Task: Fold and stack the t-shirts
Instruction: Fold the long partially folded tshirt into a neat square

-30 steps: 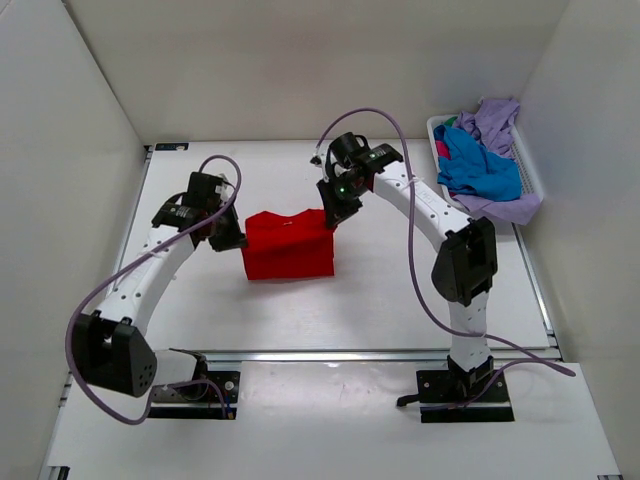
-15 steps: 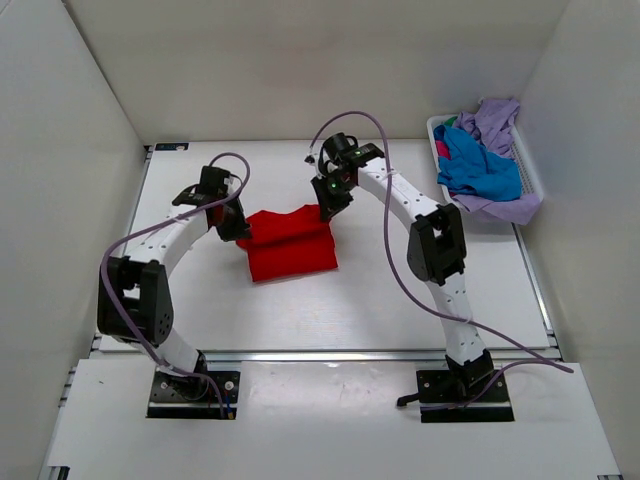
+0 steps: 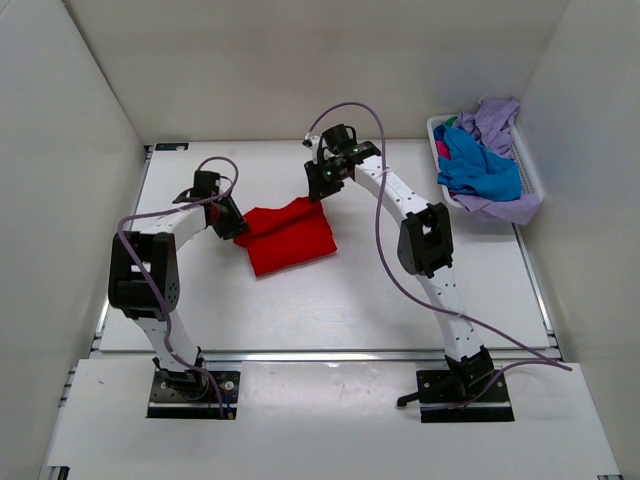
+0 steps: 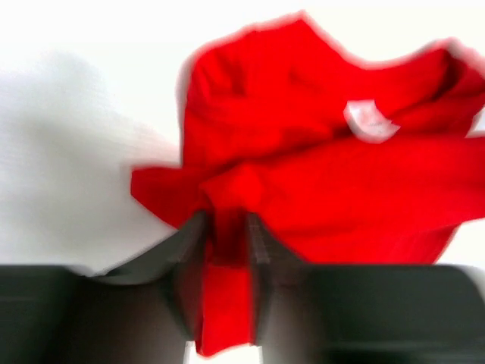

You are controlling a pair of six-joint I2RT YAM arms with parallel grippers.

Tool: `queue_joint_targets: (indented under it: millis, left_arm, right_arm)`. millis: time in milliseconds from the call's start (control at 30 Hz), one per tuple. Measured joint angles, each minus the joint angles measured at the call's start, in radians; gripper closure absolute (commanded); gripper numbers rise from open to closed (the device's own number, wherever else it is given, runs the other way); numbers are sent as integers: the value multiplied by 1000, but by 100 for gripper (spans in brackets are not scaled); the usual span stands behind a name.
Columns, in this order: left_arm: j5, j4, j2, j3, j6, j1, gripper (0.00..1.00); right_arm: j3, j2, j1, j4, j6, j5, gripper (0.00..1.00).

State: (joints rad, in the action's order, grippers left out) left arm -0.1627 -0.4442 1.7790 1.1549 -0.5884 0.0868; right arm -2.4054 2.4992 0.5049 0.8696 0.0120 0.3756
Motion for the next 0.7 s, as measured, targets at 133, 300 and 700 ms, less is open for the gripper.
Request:
queue_joint_targets:
  millis: [133, 300, 700]
  left_arm:
    - [-10, 162, -31, -79, -99, -42, 46]
    - [-7, 354, -70, -134, -202, -85, 31]
    - [-6, 248, -75, 29, 42, -63, 30]
  right_arm:
    - [-19, 0, -13, -112, 40, 3, 59]
    - [-32, 0, -22, -227, 64, -7, 55]
    - [60, -125, -56, -121, -42, -64, 55]
